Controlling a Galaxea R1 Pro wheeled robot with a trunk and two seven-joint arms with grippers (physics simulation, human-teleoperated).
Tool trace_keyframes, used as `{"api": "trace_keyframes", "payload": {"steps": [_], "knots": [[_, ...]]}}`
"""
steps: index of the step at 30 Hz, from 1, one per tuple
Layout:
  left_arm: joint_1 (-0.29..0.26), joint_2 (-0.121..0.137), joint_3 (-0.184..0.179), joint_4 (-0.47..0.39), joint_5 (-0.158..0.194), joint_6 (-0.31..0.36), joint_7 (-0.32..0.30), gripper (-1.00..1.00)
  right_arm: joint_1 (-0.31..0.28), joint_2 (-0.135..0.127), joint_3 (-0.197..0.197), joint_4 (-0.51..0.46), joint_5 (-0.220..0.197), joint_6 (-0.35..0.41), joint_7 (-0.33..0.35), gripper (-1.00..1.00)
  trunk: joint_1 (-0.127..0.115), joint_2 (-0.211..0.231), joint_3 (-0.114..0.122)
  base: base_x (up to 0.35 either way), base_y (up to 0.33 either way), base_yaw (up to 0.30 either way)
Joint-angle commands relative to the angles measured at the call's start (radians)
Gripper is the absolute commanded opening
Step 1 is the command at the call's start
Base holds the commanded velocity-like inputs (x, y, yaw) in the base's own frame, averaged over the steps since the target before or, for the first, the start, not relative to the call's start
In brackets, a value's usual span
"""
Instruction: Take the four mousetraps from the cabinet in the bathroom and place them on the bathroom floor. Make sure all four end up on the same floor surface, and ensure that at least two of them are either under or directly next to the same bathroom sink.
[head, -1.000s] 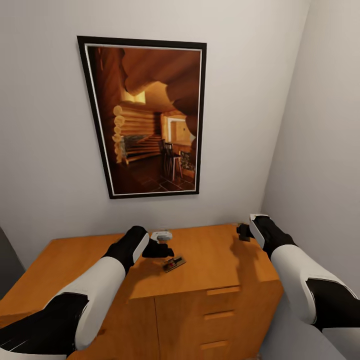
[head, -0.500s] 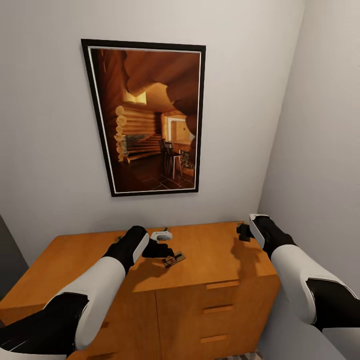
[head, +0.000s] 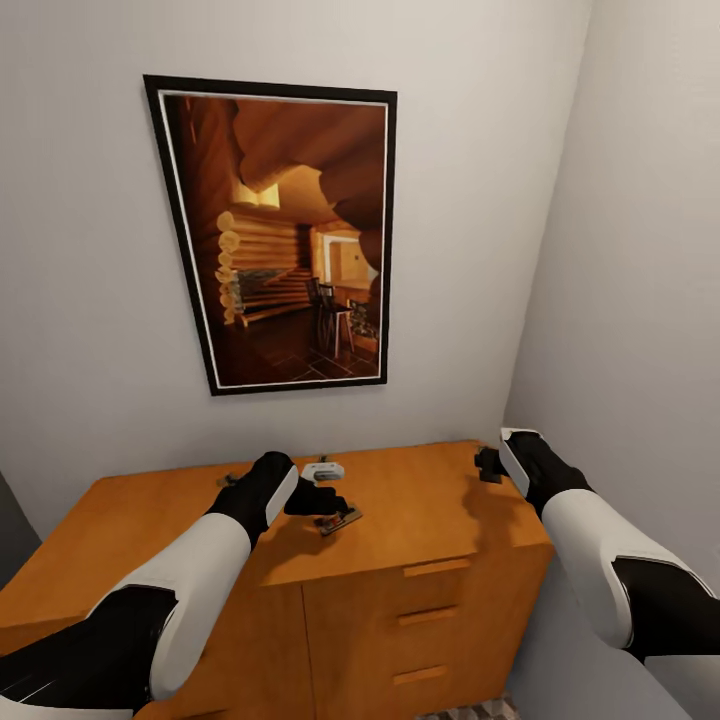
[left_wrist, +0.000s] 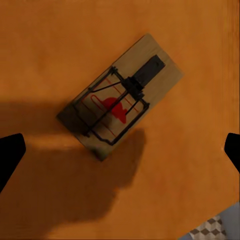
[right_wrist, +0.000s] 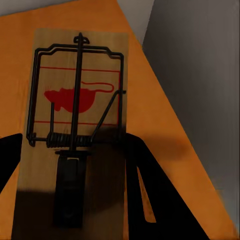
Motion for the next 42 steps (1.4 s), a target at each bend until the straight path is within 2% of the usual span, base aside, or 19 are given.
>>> {"api": "trace_keyframes", "payload": {"steps": [1, 25, 32, 38, 42], "knots": [[-0.001, 0.000, -0.002, -0.001, 0.004, 0.004, 0.001, 1.00, -0.001, 0.001, -0.004, -0.002, -0.003, 0.004, -0.004, -1.00, 0.000, -0.002, -0.002, 0.000, 0.000, -0.130], [-0.001, 0.000, -0.013, 0.005, -0.004, 0.002, 0.001, 1.00, -0.001, -0.003, 0.000, -0.002, -0.004, 0.007, 0.011, -1.00, 0.000, -0.002, -0.002, 0.000, 0.000, -0.014], [-0.001, 0.004, -0.041, 0.007, -0.007, -0.055, 0.001, 1.00, -0.001, -0.002, 0.000, -0.002, -0.004, 0.012, 0.011, -1.00, 0.000, -0.002, -0.002, 0.000, 0.000, 0.000], [-0.016, 0.019, -0.045, 0.023, -0.005, -0.069, 0.001, 1.00, -0.001, -0.001, 0.001, -0.002, -0.002, 0.008, 0.010, -1.00, 0.000, -0.002, -0.002, 0.000, 0.000, 0.000], [-0.028, 0.023, -0.045, 0.029, -0.005, -0.076, 0.001, 1.00, -0.001, -0.001, 0.001, -0.002, 0.014, 0.008, 0.010, -1.00, 0.000, -0.002, -0.002, 0.000, 0.000, 0.000]]}}
